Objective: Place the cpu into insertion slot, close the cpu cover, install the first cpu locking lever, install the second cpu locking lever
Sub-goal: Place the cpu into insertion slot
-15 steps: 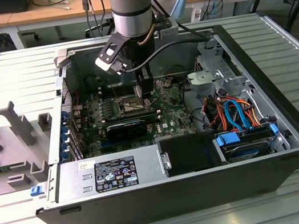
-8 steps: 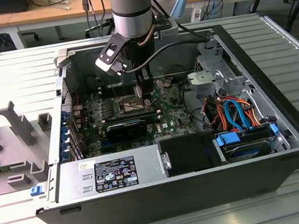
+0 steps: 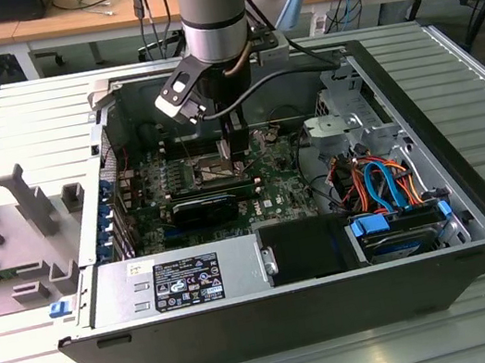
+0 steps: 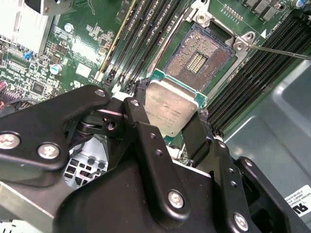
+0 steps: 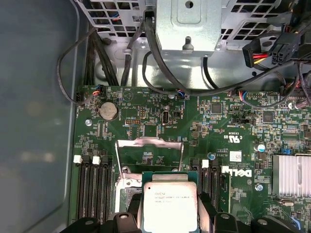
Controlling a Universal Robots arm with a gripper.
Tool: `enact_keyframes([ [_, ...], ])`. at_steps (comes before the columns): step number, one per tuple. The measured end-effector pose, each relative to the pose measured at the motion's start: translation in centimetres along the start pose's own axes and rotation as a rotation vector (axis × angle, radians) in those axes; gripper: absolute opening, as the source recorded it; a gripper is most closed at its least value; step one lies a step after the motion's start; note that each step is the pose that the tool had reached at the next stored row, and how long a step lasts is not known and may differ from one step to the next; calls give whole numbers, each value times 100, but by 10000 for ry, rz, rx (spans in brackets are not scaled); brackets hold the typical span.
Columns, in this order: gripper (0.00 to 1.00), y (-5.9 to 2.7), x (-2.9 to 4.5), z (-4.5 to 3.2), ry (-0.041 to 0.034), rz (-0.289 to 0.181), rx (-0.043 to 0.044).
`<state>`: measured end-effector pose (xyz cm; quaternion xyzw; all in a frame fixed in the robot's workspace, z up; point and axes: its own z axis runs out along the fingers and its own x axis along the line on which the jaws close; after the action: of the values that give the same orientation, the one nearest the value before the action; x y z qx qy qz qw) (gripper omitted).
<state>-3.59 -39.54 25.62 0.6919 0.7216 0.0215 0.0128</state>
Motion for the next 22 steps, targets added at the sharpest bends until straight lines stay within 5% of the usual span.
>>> enact_keyframes([
  [22,54,-165,55,13,-63,-5,3],
])
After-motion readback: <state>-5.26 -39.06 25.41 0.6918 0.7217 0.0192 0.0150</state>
